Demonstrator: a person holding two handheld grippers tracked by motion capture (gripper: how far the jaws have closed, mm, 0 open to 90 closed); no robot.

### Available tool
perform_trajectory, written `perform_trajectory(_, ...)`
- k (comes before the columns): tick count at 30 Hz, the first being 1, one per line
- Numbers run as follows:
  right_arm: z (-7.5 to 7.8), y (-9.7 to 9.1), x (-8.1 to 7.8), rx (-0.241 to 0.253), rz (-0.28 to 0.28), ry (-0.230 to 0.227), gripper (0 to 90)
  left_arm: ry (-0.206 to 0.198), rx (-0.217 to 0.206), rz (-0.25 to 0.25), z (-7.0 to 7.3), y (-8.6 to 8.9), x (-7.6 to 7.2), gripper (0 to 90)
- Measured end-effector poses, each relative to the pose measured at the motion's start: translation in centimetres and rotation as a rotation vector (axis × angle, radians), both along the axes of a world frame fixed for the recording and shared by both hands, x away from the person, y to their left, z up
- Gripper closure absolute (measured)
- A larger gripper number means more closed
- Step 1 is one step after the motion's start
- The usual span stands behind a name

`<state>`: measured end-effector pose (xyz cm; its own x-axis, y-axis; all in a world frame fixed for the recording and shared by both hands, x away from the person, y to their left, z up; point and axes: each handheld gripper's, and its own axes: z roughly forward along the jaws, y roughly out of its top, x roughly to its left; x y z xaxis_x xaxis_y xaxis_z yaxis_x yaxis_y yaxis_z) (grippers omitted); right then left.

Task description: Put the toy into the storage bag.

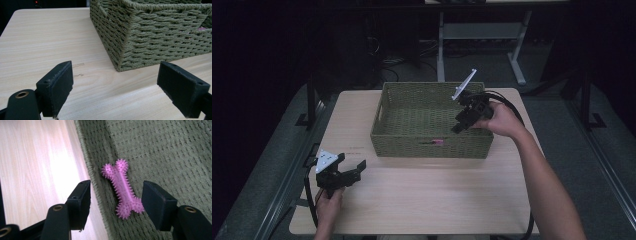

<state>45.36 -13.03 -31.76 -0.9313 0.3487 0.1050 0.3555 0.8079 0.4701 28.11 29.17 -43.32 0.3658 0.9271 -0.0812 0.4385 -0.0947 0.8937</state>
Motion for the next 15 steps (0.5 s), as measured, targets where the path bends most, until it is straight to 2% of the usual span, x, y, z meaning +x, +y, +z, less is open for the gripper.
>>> perform_trajectory(15,-0.1,-0.9,-1.9,0.018,-0.010,-0.005,35.1,0.003,0.006,-0.005,0.0,-0.1,0.0,13.0)
